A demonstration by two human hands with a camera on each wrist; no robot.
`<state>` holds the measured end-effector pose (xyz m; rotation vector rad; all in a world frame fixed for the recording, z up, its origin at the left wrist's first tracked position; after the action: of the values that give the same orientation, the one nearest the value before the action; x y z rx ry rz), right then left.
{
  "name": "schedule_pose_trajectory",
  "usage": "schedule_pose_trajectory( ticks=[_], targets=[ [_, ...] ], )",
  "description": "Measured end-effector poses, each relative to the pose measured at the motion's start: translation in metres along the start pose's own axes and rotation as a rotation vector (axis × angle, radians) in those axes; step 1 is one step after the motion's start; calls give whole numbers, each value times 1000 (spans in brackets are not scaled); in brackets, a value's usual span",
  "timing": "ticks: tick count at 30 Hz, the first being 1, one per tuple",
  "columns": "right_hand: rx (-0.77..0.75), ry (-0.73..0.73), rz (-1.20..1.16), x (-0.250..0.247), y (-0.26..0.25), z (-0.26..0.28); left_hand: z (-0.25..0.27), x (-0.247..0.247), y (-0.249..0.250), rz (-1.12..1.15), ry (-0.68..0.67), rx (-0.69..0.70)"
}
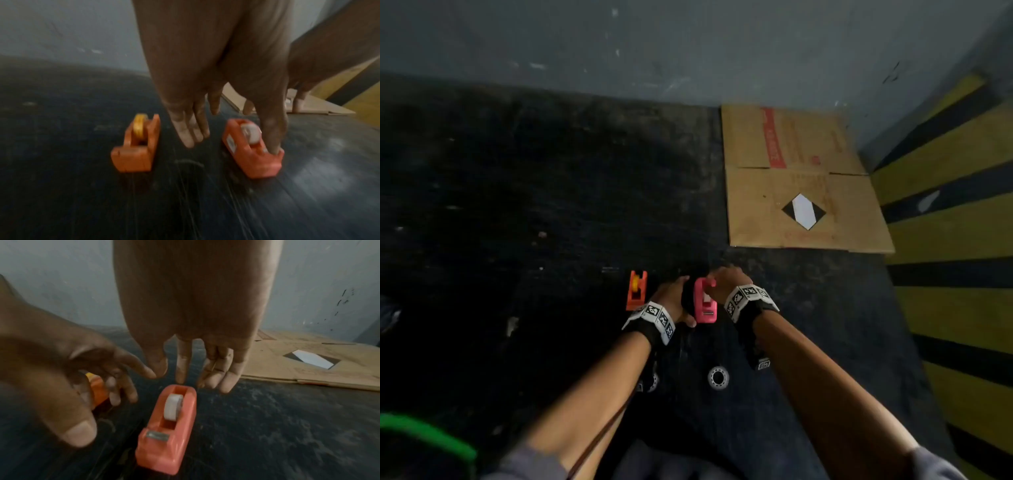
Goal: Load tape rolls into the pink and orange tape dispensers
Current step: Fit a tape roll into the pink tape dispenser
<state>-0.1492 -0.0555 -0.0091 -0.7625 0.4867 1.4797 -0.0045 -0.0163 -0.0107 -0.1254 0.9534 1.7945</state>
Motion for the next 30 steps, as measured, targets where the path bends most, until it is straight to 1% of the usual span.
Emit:
schedule_pose_trajectory(
  ticks=[1,2,5,8,12,16,19,23,27,30],
  targets=[
    [-5,-16,26,1,0,-2,-3,3,1,23,-15,18],
    [6,-36,34,0,-1,-3,-9,7,-1,51,3,49],
    [12,-111,63,4,-2,-5,-32,24,-15,74,24,22],
    [12,-103,30,7,-2,-9,-45,33,-17,45,33,36],
    [16,-64,56,8,-9,-8,-51,38,-15,106,121,98],
    [-14,-19,17,9,-10,-10,-56,36,-17,121,163,128],
    [-39,-7,-40,11,-10,-7,-56,33,-17,139,151,137],
    [-24,75,-157,7,-13,4,-55,30,-19,156,148,141],
    [-37,107,-140,-2,-11,22,-50,29,-15,83,115,110],
    [-75,152,-192,-6,-2,39,-43,29,-13,60,77,78]
  ],
)
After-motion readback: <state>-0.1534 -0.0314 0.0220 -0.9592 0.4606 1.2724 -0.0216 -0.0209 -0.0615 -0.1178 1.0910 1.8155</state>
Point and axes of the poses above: each hand's wrist, its own z-axis away from the middle knuckle, its own x-axis out of the palm, y = z × x, the point moved 2 cm from there along -z, towards the middle knuckle, and after that the axes turned 14 degrees about -y, right-handed, at the moved point
